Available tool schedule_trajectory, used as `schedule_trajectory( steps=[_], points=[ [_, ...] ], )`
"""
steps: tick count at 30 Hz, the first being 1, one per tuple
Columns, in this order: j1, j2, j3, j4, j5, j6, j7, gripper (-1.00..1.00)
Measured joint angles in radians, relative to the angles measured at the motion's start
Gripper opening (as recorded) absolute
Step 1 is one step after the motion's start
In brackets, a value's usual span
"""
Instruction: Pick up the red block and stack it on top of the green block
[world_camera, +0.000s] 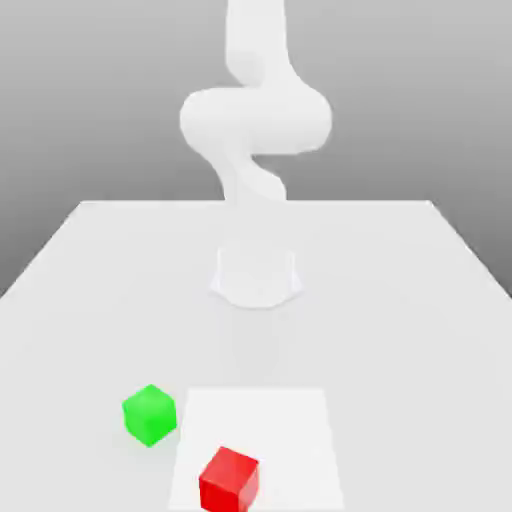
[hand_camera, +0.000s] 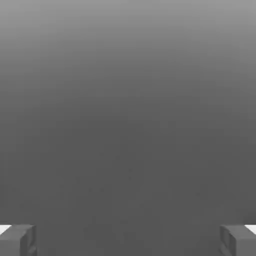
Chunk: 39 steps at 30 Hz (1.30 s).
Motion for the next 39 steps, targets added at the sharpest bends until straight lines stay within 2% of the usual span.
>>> schedule_trajectory(
  steps=[14, 20, 25, 30, 31, 39],
  points=[
    [-0.101, 0.515, 0.065, -0.070, -0.069, 0.183, 0.242, 0.00],
    [-0.117, 0.731, 0.061, -0.101, -0.074, 0.261, 0.328, 0.00],
    [-0.118, 0.908, 0.060, -0.126, -0.041, 0.329, 0.371, 0.00],
    [-0.105, 1.088, 0.041, -0.106, -0.058, 0.466, 0.396, 0.00],
    [-0.102, 1.109, 0.038, -0.103, -0.061, 0.483, 0.398, -1.00],
    [-0.107, 1.082, 0.043, -0.108, -0.057, 0.461, 0.396, -1.00]
  ],
)
